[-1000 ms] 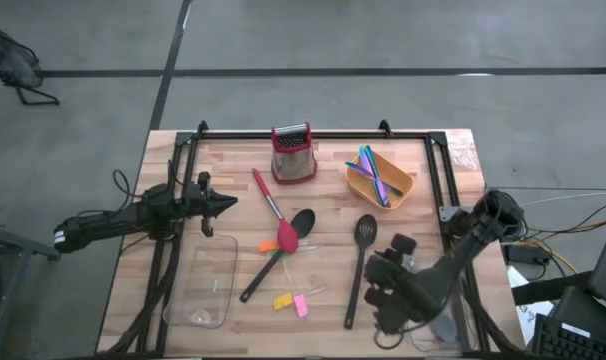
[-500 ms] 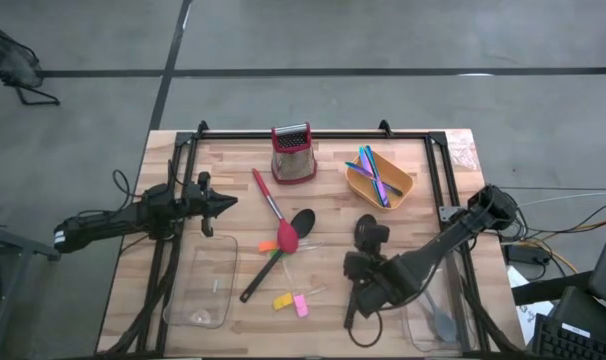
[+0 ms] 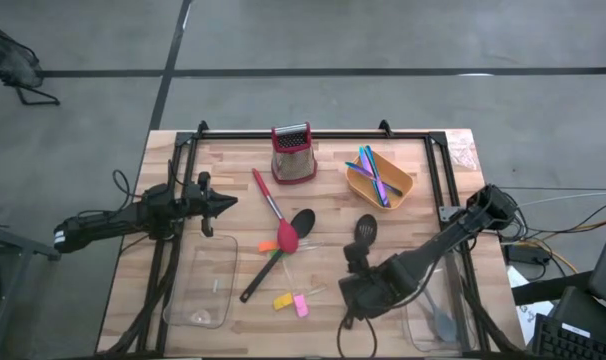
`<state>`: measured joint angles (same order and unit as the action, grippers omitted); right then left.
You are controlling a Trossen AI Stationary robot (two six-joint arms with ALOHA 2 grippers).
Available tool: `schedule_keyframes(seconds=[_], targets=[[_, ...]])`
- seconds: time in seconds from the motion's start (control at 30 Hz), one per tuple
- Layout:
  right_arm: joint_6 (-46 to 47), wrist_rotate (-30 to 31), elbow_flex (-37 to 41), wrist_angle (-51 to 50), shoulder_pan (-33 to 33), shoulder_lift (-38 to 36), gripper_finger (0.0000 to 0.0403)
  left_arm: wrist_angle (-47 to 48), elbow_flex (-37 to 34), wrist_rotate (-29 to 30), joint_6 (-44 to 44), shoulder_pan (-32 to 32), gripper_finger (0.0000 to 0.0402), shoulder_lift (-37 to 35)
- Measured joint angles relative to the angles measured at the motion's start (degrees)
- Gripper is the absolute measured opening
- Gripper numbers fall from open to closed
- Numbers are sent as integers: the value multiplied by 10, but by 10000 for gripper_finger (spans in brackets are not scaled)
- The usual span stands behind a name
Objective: Pick & Place Kitchen Items
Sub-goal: Put the right black slotted spoon into the right transparent bin
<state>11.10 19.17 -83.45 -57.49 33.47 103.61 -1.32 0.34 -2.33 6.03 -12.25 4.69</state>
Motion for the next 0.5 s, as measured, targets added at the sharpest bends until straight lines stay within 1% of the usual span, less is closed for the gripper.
schedule_keyframes(seconds=[0.17, 0.3, 0.37, 0.5], targets=[[-74, -7, 10, -2, -5, 0, 175, 0, 0, 0, 0, 0, 23, 0], [-122, -17, 32, 0, -24, 0, 194, 0, 0, 0, 0, 0, 23, 0], [-143, -20, 48, 0, -34, 0, 200, 0, 0, 0, 0, 0, 23, 0], [-177, -47, 84, 14, -47, 0, 205, 0, 0, 0, 0, 0, 23, 0]])
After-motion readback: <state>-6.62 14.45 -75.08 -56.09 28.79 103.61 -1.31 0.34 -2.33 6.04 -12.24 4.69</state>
